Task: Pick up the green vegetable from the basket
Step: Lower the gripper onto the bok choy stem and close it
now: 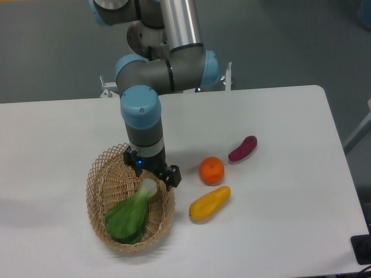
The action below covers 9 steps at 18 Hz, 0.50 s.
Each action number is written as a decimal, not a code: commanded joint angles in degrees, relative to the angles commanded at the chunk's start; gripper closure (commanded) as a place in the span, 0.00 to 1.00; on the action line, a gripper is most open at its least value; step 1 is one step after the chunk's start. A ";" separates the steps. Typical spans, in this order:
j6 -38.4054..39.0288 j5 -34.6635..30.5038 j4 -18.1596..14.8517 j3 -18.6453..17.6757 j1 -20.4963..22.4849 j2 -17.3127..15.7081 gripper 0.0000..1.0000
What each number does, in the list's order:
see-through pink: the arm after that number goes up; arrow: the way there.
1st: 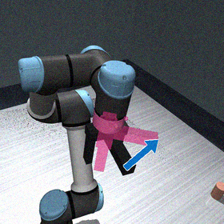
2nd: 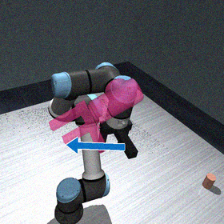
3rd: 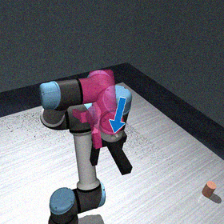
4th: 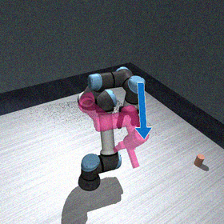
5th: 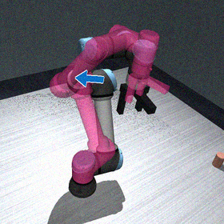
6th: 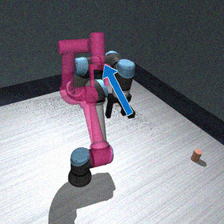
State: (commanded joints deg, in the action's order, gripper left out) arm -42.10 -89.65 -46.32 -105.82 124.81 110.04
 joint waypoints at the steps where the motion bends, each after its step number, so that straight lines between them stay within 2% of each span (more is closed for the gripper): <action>1: -0.09 0.00 0.09 -0.53 0.00 0.00 0.00; 9: 0.62 0.09 0.18 0.43 -0.97 2.81 0.00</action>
State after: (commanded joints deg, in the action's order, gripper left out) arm -41.49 -89.56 -46.14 -105.38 123.84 112.85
